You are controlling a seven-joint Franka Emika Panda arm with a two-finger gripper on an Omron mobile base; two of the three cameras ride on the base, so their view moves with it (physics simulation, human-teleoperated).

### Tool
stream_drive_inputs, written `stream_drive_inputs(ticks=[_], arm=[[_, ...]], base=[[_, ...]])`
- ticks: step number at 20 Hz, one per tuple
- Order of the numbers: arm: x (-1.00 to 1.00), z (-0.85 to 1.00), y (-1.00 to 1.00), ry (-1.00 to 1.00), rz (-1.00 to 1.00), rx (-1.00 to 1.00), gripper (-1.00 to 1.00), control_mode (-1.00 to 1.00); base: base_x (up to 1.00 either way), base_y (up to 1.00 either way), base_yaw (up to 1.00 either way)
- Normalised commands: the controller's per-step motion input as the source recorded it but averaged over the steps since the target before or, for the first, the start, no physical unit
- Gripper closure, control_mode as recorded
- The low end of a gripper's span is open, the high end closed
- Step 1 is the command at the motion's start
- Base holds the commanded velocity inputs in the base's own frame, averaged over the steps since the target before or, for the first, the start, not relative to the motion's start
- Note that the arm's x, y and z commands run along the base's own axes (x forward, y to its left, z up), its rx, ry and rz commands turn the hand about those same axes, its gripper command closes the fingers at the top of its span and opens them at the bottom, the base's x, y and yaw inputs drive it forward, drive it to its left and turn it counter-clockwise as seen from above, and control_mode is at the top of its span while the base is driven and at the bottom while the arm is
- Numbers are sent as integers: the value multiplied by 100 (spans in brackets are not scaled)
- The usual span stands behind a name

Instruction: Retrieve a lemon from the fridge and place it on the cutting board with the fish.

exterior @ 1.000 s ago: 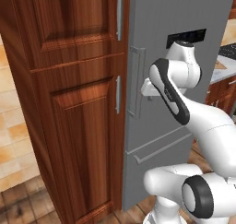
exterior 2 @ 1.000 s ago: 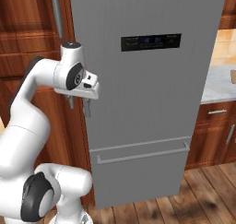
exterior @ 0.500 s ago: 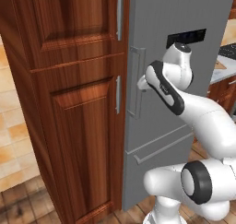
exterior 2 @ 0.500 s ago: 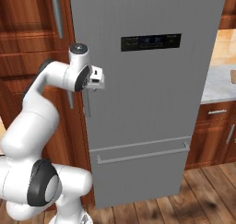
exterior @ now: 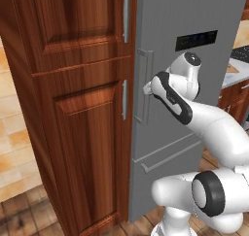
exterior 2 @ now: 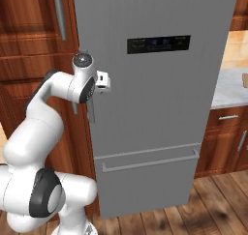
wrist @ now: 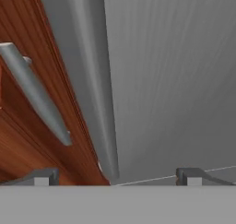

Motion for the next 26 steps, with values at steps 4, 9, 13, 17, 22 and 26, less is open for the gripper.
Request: stream_drive_inputs(ticks=[4,9,13,17,22,26], arm=[[17,0,19,0,0,0,-100,-100],[25,0,11,-3,0,0,-100,-100],[44,-5,6,-10,0,0,-100,-100],[47,-20,0,-15,0,0,-100,-100],[46,-26,0,-15,0,0,-100,-100],[54,-3,0,-3,3,0,-100,-100]], base=[[0,0,0],[0,0,0],[0,0,0],[0,0,0],[0,0,0],[0,0,0]])
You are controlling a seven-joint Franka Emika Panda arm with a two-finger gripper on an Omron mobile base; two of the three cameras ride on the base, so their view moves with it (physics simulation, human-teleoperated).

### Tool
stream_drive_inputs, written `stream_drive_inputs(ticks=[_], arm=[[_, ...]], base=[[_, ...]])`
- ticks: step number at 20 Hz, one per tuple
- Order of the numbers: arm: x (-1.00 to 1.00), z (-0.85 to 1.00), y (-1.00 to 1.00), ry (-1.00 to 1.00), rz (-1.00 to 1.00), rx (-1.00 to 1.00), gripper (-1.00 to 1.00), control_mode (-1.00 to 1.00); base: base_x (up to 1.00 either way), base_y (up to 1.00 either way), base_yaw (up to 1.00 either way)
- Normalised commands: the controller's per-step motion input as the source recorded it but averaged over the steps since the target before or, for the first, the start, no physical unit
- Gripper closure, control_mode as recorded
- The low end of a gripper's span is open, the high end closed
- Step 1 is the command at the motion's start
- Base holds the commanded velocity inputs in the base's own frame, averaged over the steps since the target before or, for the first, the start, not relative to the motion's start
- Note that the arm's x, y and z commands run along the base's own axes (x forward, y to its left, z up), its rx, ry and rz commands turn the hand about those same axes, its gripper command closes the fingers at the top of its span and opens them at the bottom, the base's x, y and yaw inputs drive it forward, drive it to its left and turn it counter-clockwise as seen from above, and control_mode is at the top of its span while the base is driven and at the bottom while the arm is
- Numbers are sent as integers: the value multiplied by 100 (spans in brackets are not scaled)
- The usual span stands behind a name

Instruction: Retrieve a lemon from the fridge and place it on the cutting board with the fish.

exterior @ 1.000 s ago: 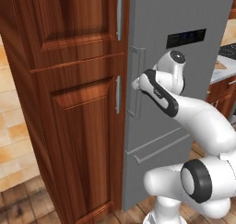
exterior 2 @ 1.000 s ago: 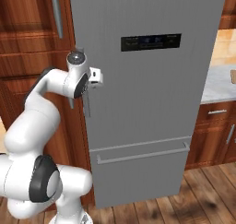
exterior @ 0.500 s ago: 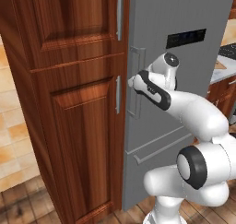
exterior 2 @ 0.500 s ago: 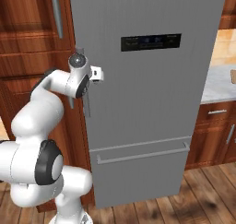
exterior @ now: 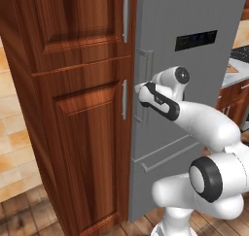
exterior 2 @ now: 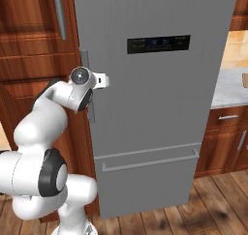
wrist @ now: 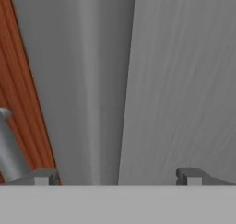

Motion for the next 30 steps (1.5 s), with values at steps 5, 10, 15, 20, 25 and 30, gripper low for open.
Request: stream_drive_inputs(ticks=[5,10,15,20,25,30], arm=[[48,0,0,1,4,0,-100,-100],[20,0,0,0,5,0,100,-100],[-9,0,-6,-1,3,0,100,-100],[-48,9,-72,0,1,0,100,-100],[-97,15,-100,7,-3,2,100,-100],[-98,8,-100,16,-5,4,100,-100]], base=[[0,0,0],[0,0,0],[0,0,0],[0,0,0],[0,0,0],[0,0,0]])
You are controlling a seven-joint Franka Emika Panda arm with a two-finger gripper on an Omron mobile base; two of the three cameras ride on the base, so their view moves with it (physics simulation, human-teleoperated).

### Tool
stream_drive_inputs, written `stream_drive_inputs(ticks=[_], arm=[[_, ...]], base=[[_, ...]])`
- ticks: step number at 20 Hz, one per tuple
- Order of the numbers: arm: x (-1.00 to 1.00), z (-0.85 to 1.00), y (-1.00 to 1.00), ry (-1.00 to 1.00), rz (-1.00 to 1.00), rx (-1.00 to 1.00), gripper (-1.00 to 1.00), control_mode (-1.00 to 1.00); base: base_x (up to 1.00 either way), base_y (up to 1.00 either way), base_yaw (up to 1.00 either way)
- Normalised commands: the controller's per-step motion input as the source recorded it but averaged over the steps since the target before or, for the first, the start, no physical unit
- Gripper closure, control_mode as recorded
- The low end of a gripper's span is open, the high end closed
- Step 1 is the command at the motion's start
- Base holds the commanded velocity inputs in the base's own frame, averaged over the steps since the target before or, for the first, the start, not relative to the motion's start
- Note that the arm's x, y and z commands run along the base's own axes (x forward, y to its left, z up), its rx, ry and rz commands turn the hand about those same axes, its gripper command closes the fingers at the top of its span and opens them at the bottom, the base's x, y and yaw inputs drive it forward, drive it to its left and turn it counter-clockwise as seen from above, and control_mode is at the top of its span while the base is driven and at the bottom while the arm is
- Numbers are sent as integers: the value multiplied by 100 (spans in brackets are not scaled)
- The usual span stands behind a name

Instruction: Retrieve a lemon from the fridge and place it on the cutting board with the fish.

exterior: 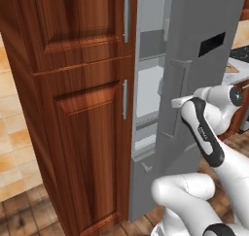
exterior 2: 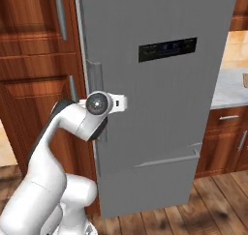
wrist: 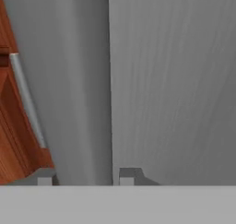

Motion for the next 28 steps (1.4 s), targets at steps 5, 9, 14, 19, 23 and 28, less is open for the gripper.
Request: stream_drive_inputs(ticks=[5,9,14,19,23,28], arm=[[-100,27,-100,15,-1,4,100,-100],[-100,31,-100,17,-2,3,100,-100],[-100,22,-100,19,-3,7,100,-100],[-55,3,-94,15,-3,7,100,-100],[-21,6,-11,0,-1,-2,-100,-100],[-58,44,11,-7,-3,-20,-100,-100]], base=[[0,0,0],[0,0,0],[0,0,0],[0,0,0],[0,0,0],[0,0,0]])
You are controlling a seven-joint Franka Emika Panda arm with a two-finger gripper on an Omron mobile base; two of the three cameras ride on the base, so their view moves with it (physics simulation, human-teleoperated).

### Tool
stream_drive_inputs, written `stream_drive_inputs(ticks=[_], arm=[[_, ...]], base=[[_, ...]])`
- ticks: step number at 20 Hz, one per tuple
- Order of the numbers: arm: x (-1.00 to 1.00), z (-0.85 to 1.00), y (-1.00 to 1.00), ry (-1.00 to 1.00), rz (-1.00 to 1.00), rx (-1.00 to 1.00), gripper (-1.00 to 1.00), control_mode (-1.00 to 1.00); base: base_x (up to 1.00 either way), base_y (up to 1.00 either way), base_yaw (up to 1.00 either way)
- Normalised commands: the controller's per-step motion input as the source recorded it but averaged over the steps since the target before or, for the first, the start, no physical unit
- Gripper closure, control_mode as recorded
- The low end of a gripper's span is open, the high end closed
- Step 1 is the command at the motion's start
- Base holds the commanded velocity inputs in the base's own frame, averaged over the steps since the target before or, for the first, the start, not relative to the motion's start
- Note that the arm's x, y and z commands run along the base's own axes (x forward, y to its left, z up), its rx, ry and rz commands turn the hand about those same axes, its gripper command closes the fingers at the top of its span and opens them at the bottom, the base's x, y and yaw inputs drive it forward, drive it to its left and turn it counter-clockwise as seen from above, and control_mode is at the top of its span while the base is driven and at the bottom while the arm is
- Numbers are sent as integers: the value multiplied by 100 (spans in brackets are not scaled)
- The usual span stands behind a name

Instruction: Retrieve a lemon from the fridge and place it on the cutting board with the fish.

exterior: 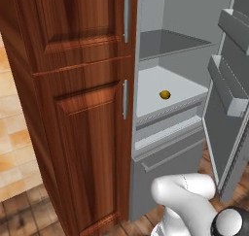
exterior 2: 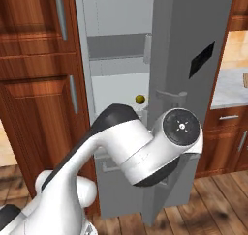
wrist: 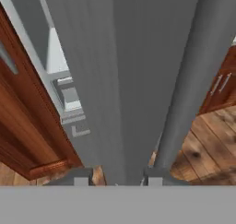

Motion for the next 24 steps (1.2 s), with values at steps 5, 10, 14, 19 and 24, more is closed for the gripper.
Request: stream_drive_inputs(ticks=[5,10,14,19,24], arm=[[-76,39,61,-3,-24,-37,-100,-100],[-44,7,71,5,-35,-37,-100,-100],[5,-1,77,26,-36,-46,-100,-100],[69,0,62,47,-21,-51,-100,-100],[93,-28,15,35,-17,-28,-100,-100]], base=[[0,0,0],[0,0,0],[0,0,0],[0,0,0],[0,0,0]])
